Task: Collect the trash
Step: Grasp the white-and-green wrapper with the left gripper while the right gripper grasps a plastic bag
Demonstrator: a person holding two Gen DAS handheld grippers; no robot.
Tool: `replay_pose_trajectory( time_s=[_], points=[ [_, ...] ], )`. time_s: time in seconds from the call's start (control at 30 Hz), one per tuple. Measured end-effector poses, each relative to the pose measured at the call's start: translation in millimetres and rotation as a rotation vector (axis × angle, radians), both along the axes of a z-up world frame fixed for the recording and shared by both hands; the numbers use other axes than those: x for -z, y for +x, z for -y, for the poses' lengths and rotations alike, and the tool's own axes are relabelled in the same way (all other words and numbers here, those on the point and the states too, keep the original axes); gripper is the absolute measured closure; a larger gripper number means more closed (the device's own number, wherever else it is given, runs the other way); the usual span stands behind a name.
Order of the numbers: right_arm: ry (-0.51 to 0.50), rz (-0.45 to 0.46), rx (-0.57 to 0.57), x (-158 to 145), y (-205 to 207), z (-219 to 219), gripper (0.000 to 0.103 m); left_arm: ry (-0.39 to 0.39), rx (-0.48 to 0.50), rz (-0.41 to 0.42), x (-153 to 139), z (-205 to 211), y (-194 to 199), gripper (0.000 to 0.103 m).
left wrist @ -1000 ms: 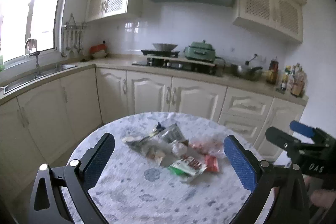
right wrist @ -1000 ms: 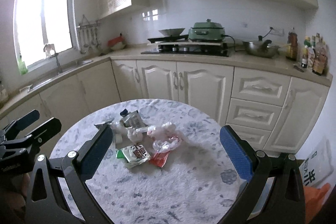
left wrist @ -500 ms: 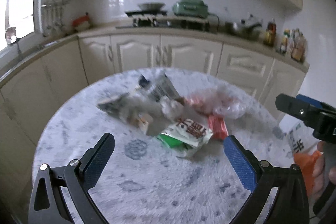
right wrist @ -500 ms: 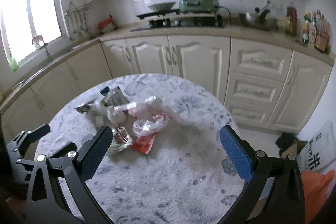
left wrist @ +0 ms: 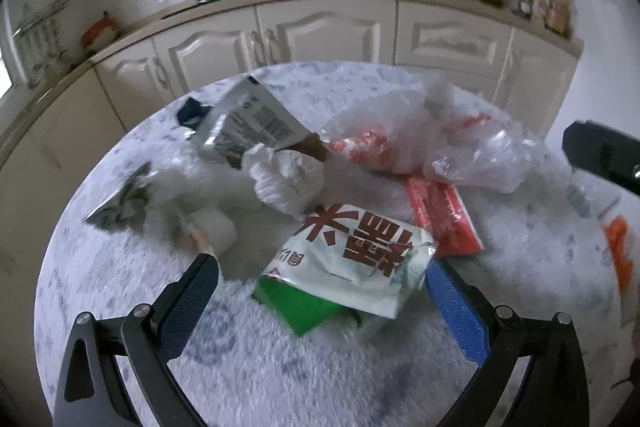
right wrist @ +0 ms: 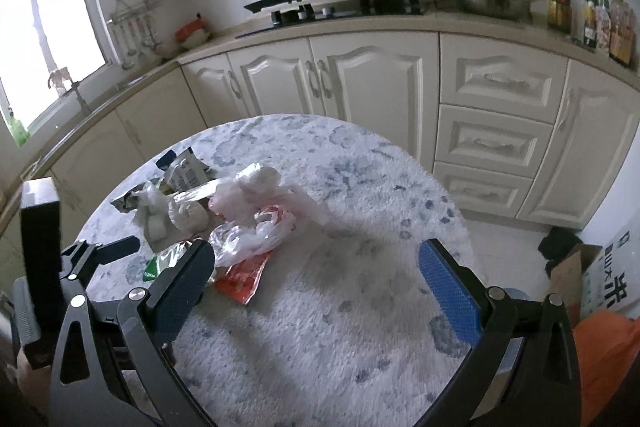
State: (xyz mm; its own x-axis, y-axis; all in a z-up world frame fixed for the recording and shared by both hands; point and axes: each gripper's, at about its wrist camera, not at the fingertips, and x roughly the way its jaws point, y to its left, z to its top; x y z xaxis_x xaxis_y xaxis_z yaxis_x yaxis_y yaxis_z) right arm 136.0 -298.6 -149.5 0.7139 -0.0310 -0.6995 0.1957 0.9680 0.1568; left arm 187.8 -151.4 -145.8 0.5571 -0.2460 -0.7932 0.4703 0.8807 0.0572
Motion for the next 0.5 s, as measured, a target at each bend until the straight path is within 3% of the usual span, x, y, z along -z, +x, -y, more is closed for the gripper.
replay_pose_trajectory(
  time_s=[0.07, 0.1, 0.17, 0.5],
  points=[
    [0.0, -0.004, 0.0, 1, 2, 1, 0.0, 0.006, 0.028, -0.034, 7, 6, 11, 0.006],
    [0.0, -0.006, 0.0, 2, 3, 1, 0.0, -0.022, 0.044, -0.047, 8, 6, 16, 0.016],
    [-0.002, -0.01, 0.0, 2, 5, 0, 0.0, -0.055, 0.06, -0.062, 8, 5, 22, 0.023],
    [-0.018, -0.038, -0.03, 7, 24, -3, 0.0, -0.112, 0.044, -0.052, 9, -13, 34, 0.032]
  ],
)
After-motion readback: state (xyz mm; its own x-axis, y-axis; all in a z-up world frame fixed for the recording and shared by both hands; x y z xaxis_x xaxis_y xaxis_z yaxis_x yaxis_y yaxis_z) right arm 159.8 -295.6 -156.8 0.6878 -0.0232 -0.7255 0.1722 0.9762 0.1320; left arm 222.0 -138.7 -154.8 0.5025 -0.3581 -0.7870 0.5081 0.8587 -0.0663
